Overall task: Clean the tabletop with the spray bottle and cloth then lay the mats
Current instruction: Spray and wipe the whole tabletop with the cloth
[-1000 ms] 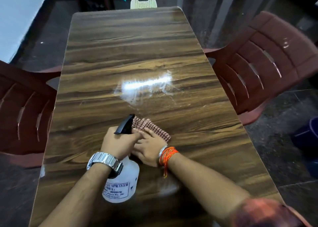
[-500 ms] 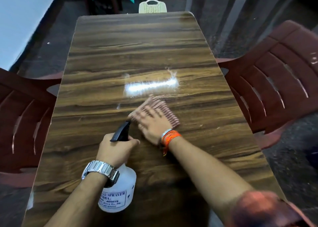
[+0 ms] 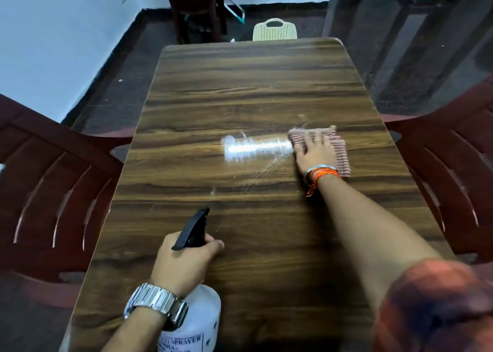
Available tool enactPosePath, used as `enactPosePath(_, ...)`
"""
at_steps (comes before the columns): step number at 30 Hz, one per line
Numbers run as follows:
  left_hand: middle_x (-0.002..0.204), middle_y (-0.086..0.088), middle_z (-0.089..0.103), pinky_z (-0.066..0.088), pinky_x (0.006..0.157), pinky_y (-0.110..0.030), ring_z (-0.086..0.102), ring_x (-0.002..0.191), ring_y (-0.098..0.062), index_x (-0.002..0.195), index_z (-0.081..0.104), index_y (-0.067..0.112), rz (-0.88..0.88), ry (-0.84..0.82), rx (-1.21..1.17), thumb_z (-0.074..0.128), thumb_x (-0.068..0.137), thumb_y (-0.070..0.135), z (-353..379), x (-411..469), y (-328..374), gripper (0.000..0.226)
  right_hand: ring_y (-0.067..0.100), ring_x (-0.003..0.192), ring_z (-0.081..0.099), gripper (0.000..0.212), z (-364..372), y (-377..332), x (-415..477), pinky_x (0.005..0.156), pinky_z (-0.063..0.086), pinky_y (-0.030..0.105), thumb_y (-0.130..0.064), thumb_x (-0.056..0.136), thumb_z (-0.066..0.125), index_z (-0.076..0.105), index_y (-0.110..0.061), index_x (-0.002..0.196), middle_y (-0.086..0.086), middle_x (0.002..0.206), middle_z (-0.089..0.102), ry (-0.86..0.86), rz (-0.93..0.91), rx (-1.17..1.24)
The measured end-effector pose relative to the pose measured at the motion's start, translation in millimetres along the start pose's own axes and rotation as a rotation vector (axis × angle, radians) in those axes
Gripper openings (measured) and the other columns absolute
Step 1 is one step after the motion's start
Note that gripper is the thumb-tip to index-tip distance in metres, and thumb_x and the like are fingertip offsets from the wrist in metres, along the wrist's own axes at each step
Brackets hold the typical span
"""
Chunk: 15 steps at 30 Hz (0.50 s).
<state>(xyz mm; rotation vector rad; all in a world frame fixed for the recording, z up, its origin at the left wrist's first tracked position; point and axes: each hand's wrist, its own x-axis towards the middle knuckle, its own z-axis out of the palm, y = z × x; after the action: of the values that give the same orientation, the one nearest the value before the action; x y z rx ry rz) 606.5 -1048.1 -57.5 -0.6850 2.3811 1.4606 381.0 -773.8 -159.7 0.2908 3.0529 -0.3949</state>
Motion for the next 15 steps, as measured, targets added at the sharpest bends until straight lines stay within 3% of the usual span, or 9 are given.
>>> enactPosePath(4, 0.049, 0.003, 0.061, 0.047, 0.059, -0.033, 0.058, 0.053, -0.022, 0.06, 0.07, 0.019, -0.022, 0.006, 0.02, 0.08, 0.077, 0.02, -5, -8, -10, 0.02, 0.024, 0.146, 0.015, 0.055, 23, -98, -73, 0.119, 0.007, 0.037, -0.044, 0.1, 0.027, 0.032, -0.019, 0.148, 0.008, 0.157, 0.024, -0.105, -0.579, -0.039)
enactPosePath(8, 0.051, -0.002, 0.063, 0.045, 0.057, -0.033, 0.058, 0.052, -0.023, 0.068, 0.069, 0.012, -0.01, 0.076, 0.031, 0.077, 0.075, 0.011, -3, -25, -19, 0.01, 0.029, 0.139, 0.031, 0.05, 44, -140, -192, 0.112, 0.022, 0.043, -0.038, 0.087, 0.034, 0.064, -0.016, 0.12, 0.008, 0.14, 0.05, -0.311, -1.178, -0.119)
enactPosePath(9, 0.051, -0.004, 0.063, 0.045, 0.055, -0.033, 0.058, 0.051, -0.023, 0.07, 0.069, 0.01, -0.013, 0.083, 0.037, 0.076, 0.075, 0.01, -4, -30, -21, 0.008, 0.028, 0.139, 0.031, 0.047, 41, -132, -200, 0.113, 0.019, 0.043, -0.038, 0.089, 0.037, 0.062, -0.017, 0.122, 0.006, 0.141, 0.05, -0.315, -1.187, -0.081)
enactPosePath(11, 0.051, -0.002, 0.063, 0.047, 0.055, -0.033, 0.058, 0.05, -0.024, 0.068, 0.07, 0.011, -0.033, 0.08, 0.045, 0.075, 0.075, 0.012, -5, -41, -27, 0.009, 0.024, 0.141, 0.028, 0.045, 28, -103, -192, 0.116, 0.013, 0.041, -0.039, 0.096, 0.038, 0.048, -0.024, 0.138, 0.001, 0.151, 0.038, -0.197, -1.018, -0.025)
enactPosePath(15, 0.052, 0.003, 0.063, 0.054, 0.059, -0.039, 0.06, 0.055, -0.025, 0.061, 0.071, 0.019, -0.047, 0.072, 0.049, 0.076, 0.072, 0.016, -19, -66, -49, 0.012, 0.02, 0.146, 0.017, 0.05, 14, -17, -153, 0.118, 0.009, 0.04, -0.044, 0.099, 0.028, 0.026, -0.033, 0.149, -0.006, 0.159, 0.016, -0.056, -0.237, -0.041)
